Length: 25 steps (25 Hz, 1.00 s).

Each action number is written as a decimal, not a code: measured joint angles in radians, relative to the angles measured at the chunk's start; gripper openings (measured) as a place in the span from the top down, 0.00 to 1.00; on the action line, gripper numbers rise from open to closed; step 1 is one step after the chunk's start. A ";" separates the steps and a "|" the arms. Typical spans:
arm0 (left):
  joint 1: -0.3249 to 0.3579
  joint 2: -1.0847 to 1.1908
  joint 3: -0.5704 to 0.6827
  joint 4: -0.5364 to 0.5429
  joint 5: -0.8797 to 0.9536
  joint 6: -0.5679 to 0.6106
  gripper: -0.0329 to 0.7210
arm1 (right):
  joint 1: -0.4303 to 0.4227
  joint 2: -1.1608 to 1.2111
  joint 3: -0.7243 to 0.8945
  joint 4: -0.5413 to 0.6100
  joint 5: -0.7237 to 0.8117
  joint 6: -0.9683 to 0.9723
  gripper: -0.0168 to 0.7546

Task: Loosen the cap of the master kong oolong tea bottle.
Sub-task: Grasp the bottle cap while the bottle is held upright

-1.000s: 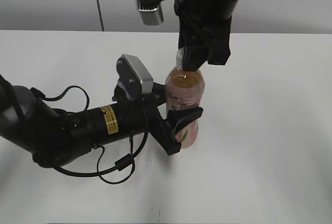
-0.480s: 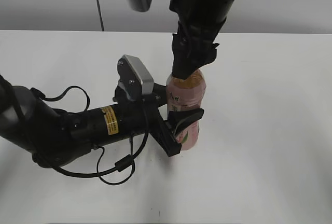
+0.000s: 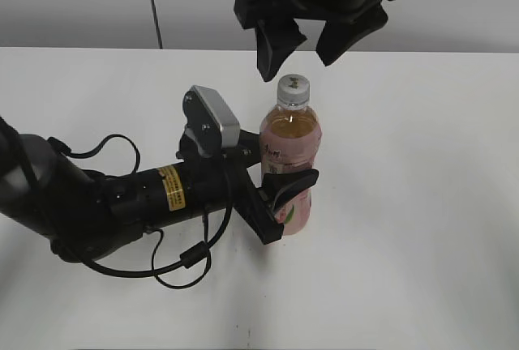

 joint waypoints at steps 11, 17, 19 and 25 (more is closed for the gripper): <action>0.000 0.000 0.000 -0.003 0.000 0.000 0.45 | 0.000 0.000 0.016 0.047 0.003 0.203 0.34; 0.000 0.000 0.000 -0.004 0.000 0.000 0.45 | 0.000 0.000 0.038 0.051 0.005 0.211 0.38; 0.000 0.000 0.000 -0.004 0.000 0.000 0.45 | 0.000 -0.001 0.038 0.051 0.005 0.211 0.43; 0.000 0.000 0.000 -0.005 0.000 -0.002 0.45 | 0.000 -0.001 0.038 0.044 0.009 0.203 0.63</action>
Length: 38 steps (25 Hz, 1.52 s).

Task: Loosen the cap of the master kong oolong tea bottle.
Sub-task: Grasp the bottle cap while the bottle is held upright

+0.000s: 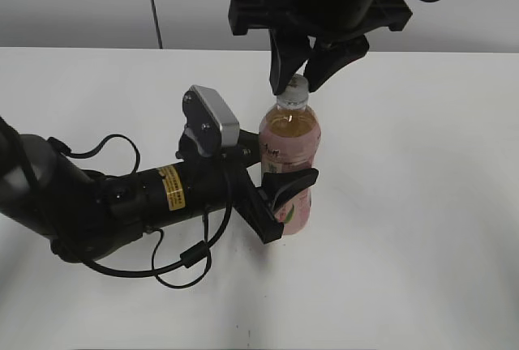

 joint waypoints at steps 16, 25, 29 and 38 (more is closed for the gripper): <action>0.000 0.000 0.000 0.000 0.000 0.001 0.45 | 0.000 -0.006 0.000 -0.001 0.000 -1.312 0.64; 0.000 0.000 0.000 -0.008 0.002 -0.003 0.45 | 0.000 -0.008 0.000 0.007 -0.004 -1.354 0.68; 0.000 0.000 0.000 -0.009 0.002 -0.004 0.45 | 0.000 -0.008 0.000 0.010 -0.004 -1.320 0.62; 0.000 0.000 0.000 -0.007 0.002 -0.003 0.45 | 0.000 -0.010 -0.033 0.086 -0.001 -1.095 0.43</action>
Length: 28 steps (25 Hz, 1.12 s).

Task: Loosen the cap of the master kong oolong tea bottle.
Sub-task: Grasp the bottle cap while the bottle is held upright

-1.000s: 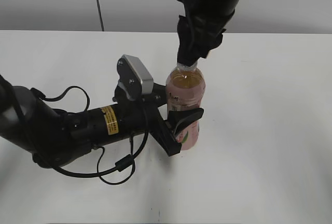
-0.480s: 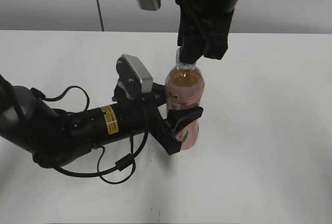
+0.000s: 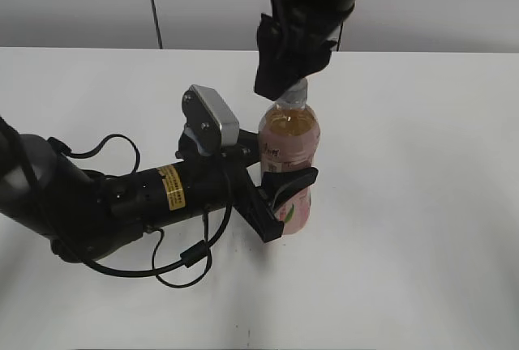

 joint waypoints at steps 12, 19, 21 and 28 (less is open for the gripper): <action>0.000 0.000 0.000 0.001 0.000 0.001 0.45 | 0.001 0.001 -0.059 -0.111 0.001 1.051 0.25; 0.000 0.000 0.000 0.001 0.000 0.001 0.45 | 0.001 0.001 0.005 -0.113 0.000 1.123 0.25; 0.000 0.000 0.000 0.001 0.000 0.001 0.45 | 0.001 0.001 0.036 -0.113 0.000 1.128 0.25; 0.000 0.000 0.000 0.001 0.000 0.001 0.45 | 0.001 0.001 0.051 -0.112 0.002 1.130 0.27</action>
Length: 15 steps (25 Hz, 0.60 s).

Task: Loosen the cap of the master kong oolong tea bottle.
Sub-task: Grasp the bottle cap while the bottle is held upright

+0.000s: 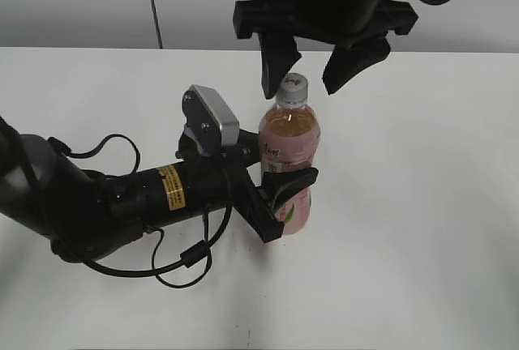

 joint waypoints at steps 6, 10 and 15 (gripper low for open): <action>0.000 0.000 0.000 0.000 0.000 0.000 0.45 | 0.000 0.000 0.000 0.002 0.000 0.000 0.52; 0.000 0.000 0.000 0.002 0.000 0.000 0.45 | 0.002 0.000 0.000 0.008 -0.002 -0.031 0.63; 0.000 0.000 0.000 0.002 0.000 0.000 0.45 | 0.002 0.000 0.000 0.009 -0.002 -0.259 0.63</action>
